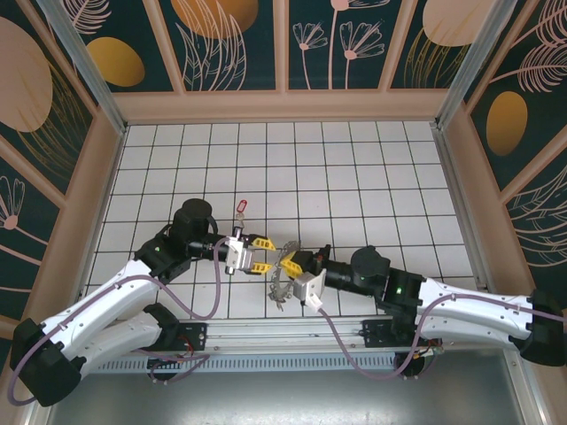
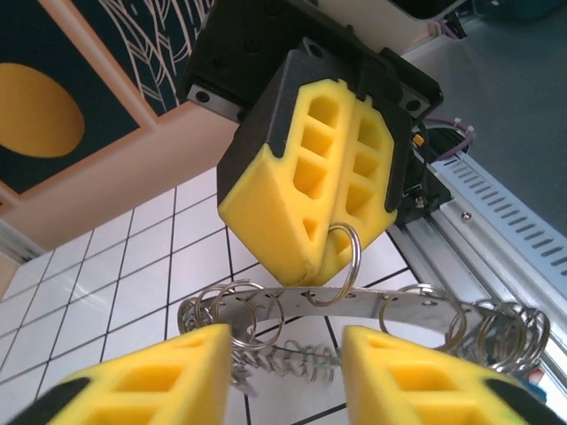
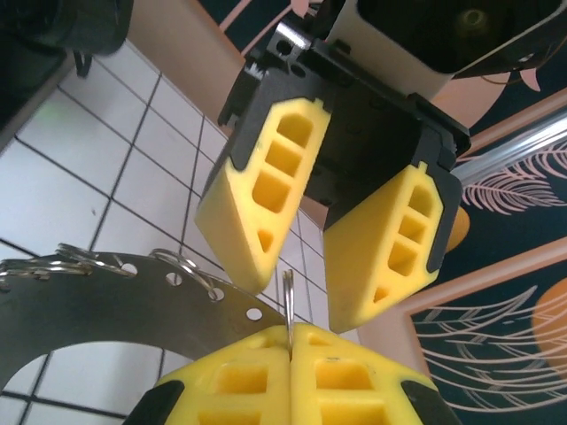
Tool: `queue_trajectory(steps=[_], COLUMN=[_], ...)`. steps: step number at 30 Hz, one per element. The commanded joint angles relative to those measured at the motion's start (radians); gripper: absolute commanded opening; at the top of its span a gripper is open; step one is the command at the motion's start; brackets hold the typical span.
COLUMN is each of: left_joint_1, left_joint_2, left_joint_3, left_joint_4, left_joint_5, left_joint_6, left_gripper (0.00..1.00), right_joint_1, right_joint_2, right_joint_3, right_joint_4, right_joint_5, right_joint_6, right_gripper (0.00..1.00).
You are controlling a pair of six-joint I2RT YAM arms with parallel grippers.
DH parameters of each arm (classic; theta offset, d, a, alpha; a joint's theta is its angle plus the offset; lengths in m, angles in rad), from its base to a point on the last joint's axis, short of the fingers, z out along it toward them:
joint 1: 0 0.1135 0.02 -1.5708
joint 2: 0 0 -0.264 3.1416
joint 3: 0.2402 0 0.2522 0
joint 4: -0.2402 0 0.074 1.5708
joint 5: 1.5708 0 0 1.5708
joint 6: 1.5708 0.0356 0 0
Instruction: Put the keys on the keyring
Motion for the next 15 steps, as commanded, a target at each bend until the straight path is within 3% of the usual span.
queue_trajectory(steps=[1, 4, 6, 9, 12, 15], left_joint_1=[-0.003, -0.003, -0.003, -0.003, -0.003, -0.003], left_joint_2=[-0.005, -0.005, -0.002, 0.006, -0.005, -0.015], left_joint_3=[0.007, 0.020, 0.024, 0.017, -0.003, -0.014], left_joint_4=[0.013, 0.001, 0.010, 0.069, 0.144, 0.185], left_joint_5=[0.056, 0.080, 0.111, 0.159, 0.152, 0.121], left_joint_6=[0.019, 0.027, 0.015, -0.030, -0.080, -0.103], left_gripper=[0.35, 0.32, 0.22, 0.18, 0.20, 0.28], right_joint_1=[-0.048, -0.090, -0.136, -0.182, -0.198, -0.202], right_joint_2=[-0.026, -0.054, -0.063, -0.061, -0.054, -0.040], right_joint_3=[-0.011, -0.070, -0.101, -0.132, -0.134, -0.122], right_joint_4=[0.113, 0.248, 0.329, 0.423, 0.434, 0.419], right_joint_5=[-0.145, -0.218, -0.287, -0.362, -0.388, -0.422], right_joint_6=[0.123, 0.224, 0.308, 0.399, 0.424, 0.443], right_gripper=[0.00, 0.00, 0.00, 0.00, 0.00, 0.00])
